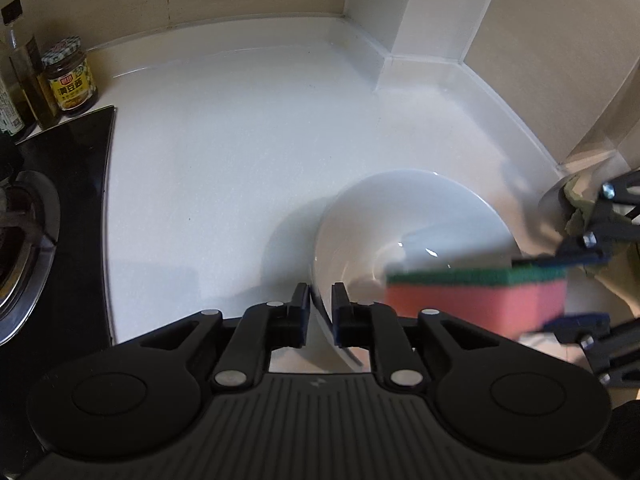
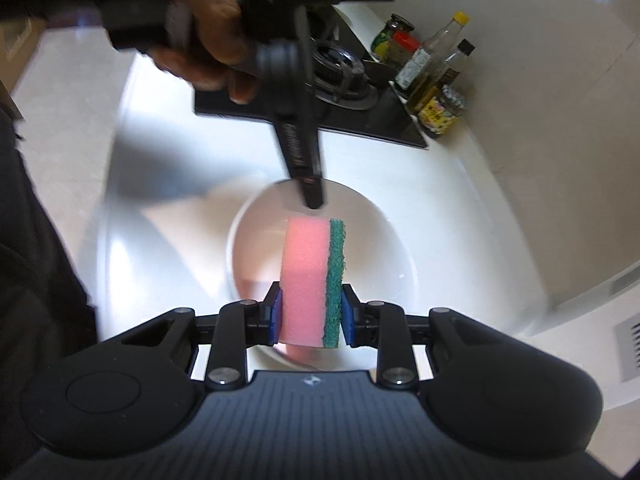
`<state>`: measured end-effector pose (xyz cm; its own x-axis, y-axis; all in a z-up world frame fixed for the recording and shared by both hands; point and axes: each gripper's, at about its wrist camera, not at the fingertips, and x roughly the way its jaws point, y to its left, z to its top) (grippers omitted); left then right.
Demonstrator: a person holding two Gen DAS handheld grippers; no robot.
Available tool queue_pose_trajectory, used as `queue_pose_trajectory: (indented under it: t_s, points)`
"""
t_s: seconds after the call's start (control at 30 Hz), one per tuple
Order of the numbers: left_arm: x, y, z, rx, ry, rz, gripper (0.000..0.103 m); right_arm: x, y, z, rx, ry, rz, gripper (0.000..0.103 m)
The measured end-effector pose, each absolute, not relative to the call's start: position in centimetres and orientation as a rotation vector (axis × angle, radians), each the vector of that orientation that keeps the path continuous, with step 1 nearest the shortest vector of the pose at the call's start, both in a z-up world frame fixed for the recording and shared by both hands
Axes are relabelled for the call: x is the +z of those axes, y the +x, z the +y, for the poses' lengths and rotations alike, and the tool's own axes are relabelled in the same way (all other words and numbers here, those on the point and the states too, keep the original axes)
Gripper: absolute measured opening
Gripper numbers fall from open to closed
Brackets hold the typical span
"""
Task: Clean bowl
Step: 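Hold the bowl rim with the left gripper while the right gripper scrubs inside with the sponge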
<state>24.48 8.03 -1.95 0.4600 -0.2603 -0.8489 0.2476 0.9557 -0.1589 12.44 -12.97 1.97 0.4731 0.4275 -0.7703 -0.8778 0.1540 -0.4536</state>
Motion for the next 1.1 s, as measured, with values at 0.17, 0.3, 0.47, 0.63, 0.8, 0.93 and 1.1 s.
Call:
queue_pose_trajectory:
  t_s: [0.17, 0.3, 0.47, 0.63, 0.8, 0.93, 1.1]
  points:
    - [-2.2, 25.3, 8.6, -0.314, -0.045, 1.018, 0.010, 1.1, 13.3, -10.4, 1.031, -1.056, 0.481, 0.025]
    - [-2.1, 25.8, 8.6, -0.312, -0.024, 1.009, 0.005, 1.3, 12.9, -9.7, 1.088, -1.054, 0.482, 0.025]
    - [-2.3, 26.4, 8.9, -0.340, -0.018, 0.996, 0.003, 2.8, 12.0, -11.8, 1.161, -1.006, 0.558, 0.025]
    - [-2.4, 26.4, 8.8, -0.370, -0.001, 0.990, 0.003, 3.3, 12.3, -12.5, 1.070, -1.089, 0.558, 0.024]
    - [-2.4, 25.8, 9.2, -0.321, -0.071, 1.005, 0.006, 1.2, 13.2, -11.2, 0.999, -1.196, 0.492, 0.024]
    - [-2.2, 24.3, 9.1, -0.277, -0.094, 1.007, 0.010, 0.7, 13.1, -10.3, 0.988, -1.235, 0.466, 0.024]
    - [-2.3, 23.8, 8.9, -0.278, -0.084, 0.997, 0.009, 0.8, 13.2, -8.8, 1.045, -1.214, 0.471, 0.024]
